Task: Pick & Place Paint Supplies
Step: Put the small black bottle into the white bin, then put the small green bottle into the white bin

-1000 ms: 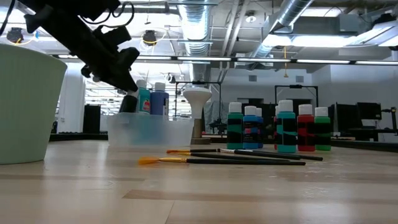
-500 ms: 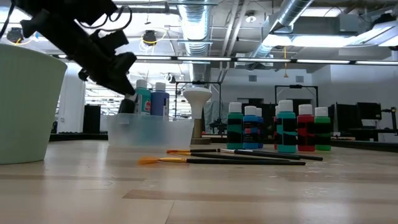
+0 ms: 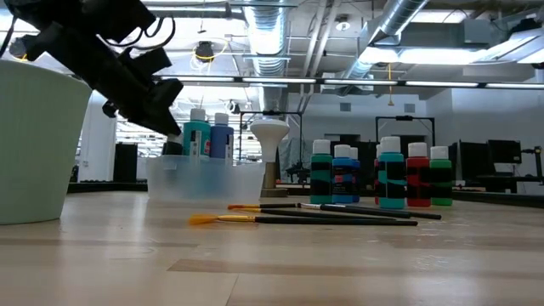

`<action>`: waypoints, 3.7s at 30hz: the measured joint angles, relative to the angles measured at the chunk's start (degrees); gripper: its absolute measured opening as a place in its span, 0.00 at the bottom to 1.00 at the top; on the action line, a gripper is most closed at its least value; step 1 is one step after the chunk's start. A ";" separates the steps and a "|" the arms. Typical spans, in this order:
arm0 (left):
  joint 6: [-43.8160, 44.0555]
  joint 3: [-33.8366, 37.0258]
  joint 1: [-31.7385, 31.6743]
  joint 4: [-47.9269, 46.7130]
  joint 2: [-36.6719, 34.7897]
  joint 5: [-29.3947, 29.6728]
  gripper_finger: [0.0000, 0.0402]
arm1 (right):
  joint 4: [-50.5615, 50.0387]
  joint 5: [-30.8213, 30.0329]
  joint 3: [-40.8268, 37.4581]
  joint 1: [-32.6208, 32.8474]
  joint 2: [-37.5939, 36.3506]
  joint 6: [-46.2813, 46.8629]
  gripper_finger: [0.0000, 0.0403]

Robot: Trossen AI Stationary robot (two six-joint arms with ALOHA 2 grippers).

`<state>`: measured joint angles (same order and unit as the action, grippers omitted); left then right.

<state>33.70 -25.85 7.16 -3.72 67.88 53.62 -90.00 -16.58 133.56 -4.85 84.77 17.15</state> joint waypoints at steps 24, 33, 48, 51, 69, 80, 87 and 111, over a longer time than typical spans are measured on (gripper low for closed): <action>-0.45 3.50 0.00 3.86 0.00 0.43 0.10 | 0.02 0.02 0.00 -0.01 0.00 -0.15 0.57; -0.47 3.50 0.00 3.91 -0.20 0.35 0.27 | 0.00 0.20 0.00 -0.01 0.00 -0.61 0.57; -8.27 2.65 0.00 4.67 -22.35 -2.51 0.46 | 0.02 6.43 -12.69 -7.27 3.36 -3.70 0.57; -9.21 2.65 0.00 6.10 -27.63 -2.67 0.49 | 0.00 11.90 -19.98 -10.31 0.65 -3.78 0.57; -32.15 2.65 0.00 25.35 -43.46 -7.01 0.52 | 4.59 12.28 -63.32 -19.00 -22.22 12.44 0.57; -33.51 2.65 0.00 25.21 -44.89 -6.69 0.52 | 13.89 11.84 -68.85 -20.05 -17.66 11.11 0.57; -33.50 2.65 0.00 25.22 -45.07 -6.71 0.52 | 15.91 10.67 -68.85 -20.08 -10.84 6.88 0.57; -33.45 2.67 0.00 25.20 -45.03 -6.47 0.52 | 27.06 14.69 -81.48 -24.49 -12.25 5.86 0.57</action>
<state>0.25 -23.18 7.16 21.47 22.85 47.16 -62.94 -1.89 52.07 -29.34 72.53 23.00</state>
